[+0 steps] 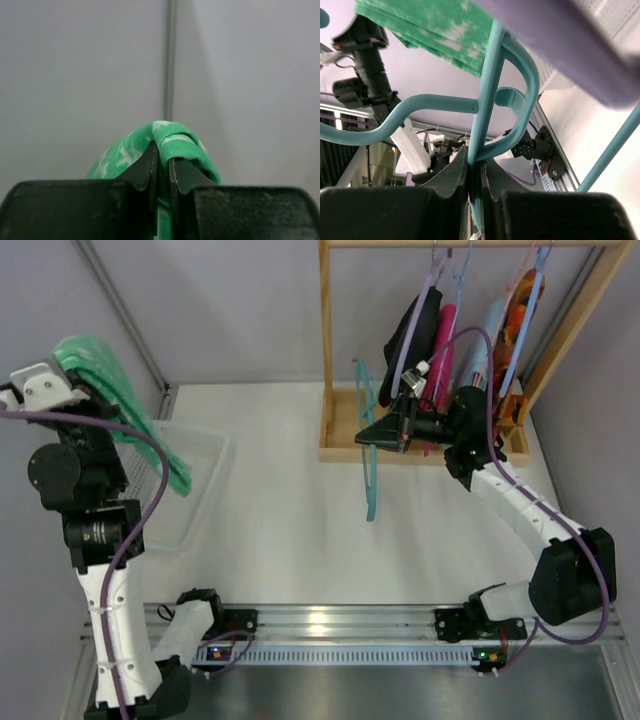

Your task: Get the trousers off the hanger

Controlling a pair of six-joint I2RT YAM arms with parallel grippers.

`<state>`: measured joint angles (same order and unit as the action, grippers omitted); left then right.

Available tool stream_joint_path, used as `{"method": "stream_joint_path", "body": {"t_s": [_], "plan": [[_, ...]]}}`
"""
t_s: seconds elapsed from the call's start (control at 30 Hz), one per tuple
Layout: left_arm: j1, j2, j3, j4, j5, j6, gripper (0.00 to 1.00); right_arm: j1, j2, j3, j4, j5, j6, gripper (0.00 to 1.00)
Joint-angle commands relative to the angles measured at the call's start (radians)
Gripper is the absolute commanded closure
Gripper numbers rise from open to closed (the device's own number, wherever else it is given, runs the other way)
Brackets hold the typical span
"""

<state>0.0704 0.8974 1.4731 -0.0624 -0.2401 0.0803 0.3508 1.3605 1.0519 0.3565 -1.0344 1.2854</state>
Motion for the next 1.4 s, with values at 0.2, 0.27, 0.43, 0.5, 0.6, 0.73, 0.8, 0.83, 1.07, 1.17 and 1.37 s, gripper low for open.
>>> {"method": "stream_joint_path", "body": {"t_s": [0.2,0.27,0.43,0.5,0.6,0.73,0.8,0.83,1.07,1.17,1.37], "plan": [[0.203,-0.204,-0.229,0.121,-0.22,0.101,1.0,0.027,-0.006,0.114,0.038,-0.001,0.011,1.0],[0.212,-0.238,-0.286,0.121,-0.258,0.151,1.0,0.027,-0.005,0.117,0.039,-0.001,0.009,1.0],[0.236,-0.288,-0.402,0.153,-0.314,0.22,1.0,0.028,0.005,0.131,0.036,-0.009,0.011,1.0],[0.249,-0.296,-0.43,0.173,-0.315,0.243,1.0,0.028,0.017,0.14,0.033,-0.016,0.011,1.0],[0.249,-0.288,-0.48,0.205,-0.277,0.298,1.0,0.028,0.028,0.155,0.024,-0.023,0.011,1.0],[0.247,-0.207,-0.525,0.216,-0.232,0.306,1.0,0.03,0.045,0.201,-0.004,-0.041,-0.003,1.0],[0.249,-0.175,-0.551,0.228,-0.168,0.279,1.0,0.028,0.043,0.215,-0.03,-0.042,-0.021,1.0],[0.247,-0.16,-0.557,0.23,-0.142,0.267,1.0,0.028,0.043,0.226,-0.033,-0.041,-0.024,1.0],[0.243,0.056,-0.574,0.237,-0.025,0.141,1.0,0.028,0.023,0.241,-0.051,-0.024,-0.04,1.0],[0.229,0.138,-0.591,0.236,-0.004,0.101,0.93,0.03,0.014,0.249,-0.062,-0.019,-0.049,1.0],[0.174,0.182,-0.59,0.193,0.019,0.041,0.39,0.028,0.0,0.293,-0.148,0.005,-0.099,1.0]]}}
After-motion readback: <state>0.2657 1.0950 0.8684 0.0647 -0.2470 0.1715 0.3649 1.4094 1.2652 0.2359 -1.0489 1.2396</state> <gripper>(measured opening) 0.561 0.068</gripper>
